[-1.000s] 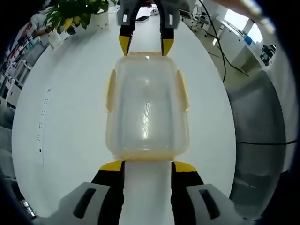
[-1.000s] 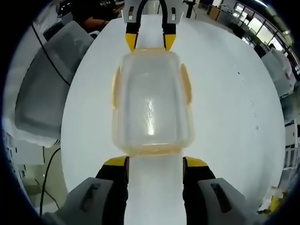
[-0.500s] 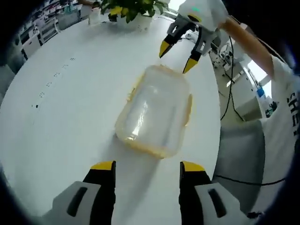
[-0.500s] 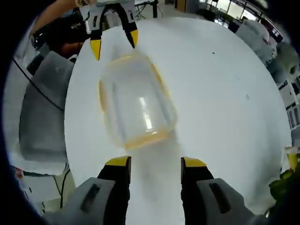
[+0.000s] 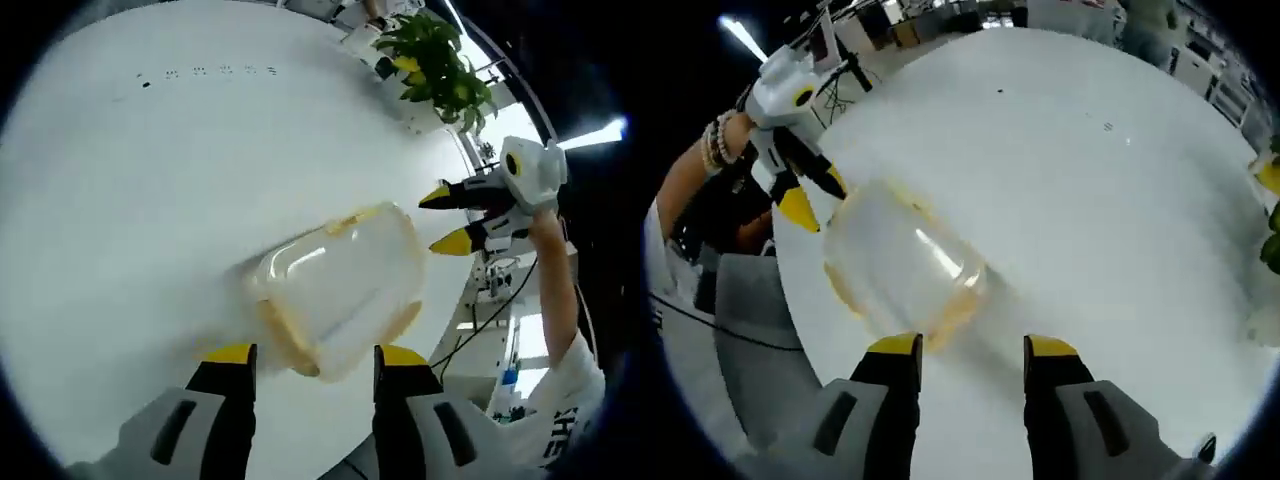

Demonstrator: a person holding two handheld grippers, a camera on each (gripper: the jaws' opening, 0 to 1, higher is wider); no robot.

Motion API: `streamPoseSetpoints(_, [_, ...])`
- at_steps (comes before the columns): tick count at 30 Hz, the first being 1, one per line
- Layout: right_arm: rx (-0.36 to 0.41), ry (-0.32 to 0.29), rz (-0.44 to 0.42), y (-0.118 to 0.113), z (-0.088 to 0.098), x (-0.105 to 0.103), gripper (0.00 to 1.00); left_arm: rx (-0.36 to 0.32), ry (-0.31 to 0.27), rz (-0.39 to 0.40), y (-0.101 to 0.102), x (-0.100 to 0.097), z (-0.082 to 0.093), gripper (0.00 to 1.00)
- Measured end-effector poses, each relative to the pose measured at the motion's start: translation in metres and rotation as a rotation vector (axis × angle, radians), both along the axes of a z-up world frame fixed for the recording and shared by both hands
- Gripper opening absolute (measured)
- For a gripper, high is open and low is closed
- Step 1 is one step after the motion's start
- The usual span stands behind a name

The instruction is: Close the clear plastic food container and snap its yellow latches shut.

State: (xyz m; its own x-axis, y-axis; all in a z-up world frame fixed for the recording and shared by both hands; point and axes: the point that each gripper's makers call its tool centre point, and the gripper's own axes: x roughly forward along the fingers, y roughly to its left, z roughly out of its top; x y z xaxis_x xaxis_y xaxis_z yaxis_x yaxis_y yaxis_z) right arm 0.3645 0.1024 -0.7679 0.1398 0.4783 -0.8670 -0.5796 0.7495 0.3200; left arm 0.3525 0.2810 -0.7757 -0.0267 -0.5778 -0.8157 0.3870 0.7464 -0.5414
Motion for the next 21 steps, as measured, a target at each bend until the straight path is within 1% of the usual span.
streamPoseSetpoints(1, [0.032, 0.033, -0.049, 0.003, 0.001, -0.002, 0.35, -0.01, 0.002, 0.016, -0.002, 0.0, 0.001, 0.39])
streamPoseSetpoints(4, [0.086, 0.065, -0.088, 0.012, 0.0, -0.008, 0.33, -0.038, 0.032, 0.074, -0.007, 0.0, 0.003, 0.33])
streamPoseSetpoints(6, [0.101, 0.076, -0.101, 0.015, -0.001, -0.009, 0.32, -0.034, 0.042, 0.092, -0.007, 0.001, 0.002, 0.33])
streamPoseSetpoints(7, [0.117, 0.085, -0.119, 0.017, -0.001, -0.009, 0.31, -0.031, 0.042, 0.088, -0.006, 0.0, 0.002, 0.33])
streamPoseSetpoints(8, [0.12, 0.093, -0.137, 0.018, -0.002, -0.009, 0.31, -0.026, 0.041, 0.086, -0.006, 0.0, 0.001, 0.33])
streamPoseSetpoints(11, [0.115, 0.091, -0.143, 0.02, -0.006, -0.008, 0.32, -0.018, 0.038, 0.089, -0.005, 0.001, -0.001, 0.31])
streamPoseSetpoints(13, [0.128, 0.111, -0.157, 0.024, -0.008, -0.01, 0.31, -0.024, 0.045, 0.104, -0.006, 0.001, -0.001, 0.31])
streamPoseSetpoints(17, [0.144, 0.127, -0.171, 0.03, -0.01, -0.009, 0.28, -0.013, 0.046, 0.113, -0.005, 0.002, -0.003, 0.27])
streamPoseSetpoints(21, [0.108, 0.136, -0.174, 0.029, -0.016, -0.01, 0.27, 0.004, 0.047, 0.118, -0.004, 0.002, -0.006, 0.25])
